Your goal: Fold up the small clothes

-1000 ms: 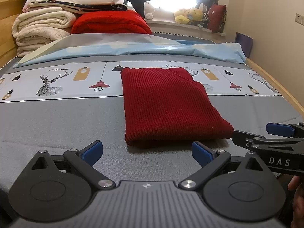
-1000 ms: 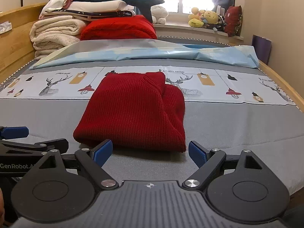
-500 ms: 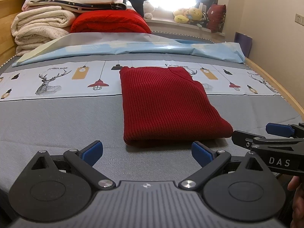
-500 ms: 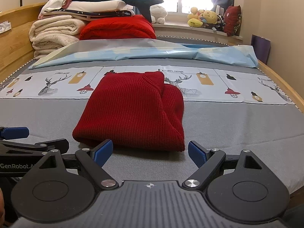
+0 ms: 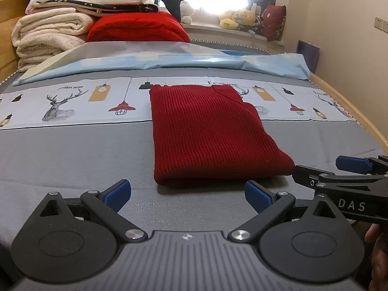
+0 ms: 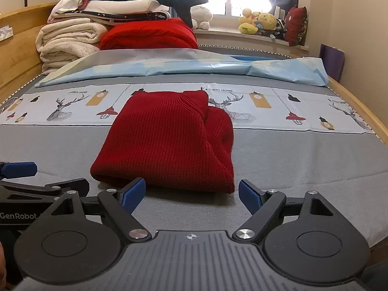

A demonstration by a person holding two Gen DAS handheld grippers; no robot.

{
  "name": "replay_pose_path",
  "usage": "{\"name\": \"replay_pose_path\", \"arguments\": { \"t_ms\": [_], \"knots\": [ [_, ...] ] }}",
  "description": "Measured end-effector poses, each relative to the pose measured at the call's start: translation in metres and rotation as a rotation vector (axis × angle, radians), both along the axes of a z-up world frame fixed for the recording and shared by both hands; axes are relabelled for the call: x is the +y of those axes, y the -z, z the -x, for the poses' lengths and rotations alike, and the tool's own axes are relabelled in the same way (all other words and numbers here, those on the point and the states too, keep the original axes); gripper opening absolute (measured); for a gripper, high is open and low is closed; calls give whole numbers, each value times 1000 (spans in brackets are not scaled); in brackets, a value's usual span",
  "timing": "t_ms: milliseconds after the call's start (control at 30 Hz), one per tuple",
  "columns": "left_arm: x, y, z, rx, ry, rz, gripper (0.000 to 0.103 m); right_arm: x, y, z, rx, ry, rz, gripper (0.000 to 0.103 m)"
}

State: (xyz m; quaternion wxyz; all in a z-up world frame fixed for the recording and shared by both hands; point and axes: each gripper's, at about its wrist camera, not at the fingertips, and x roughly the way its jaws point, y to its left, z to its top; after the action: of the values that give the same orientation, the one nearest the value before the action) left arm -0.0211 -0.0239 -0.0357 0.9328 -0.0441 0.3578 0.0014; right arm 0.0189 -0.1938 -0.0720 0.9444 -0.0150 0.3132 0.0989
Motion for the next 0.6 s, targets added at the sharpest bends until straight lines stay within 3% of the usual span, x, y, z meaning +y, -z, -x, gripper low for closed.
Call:
{"name": "replay_pose_path", "arguments": {
  "t_ms": [600],
  "knots": [
    [1,0,0,1,0,4,102,1,-1,0,-1,0,2,83]
  ]
}}
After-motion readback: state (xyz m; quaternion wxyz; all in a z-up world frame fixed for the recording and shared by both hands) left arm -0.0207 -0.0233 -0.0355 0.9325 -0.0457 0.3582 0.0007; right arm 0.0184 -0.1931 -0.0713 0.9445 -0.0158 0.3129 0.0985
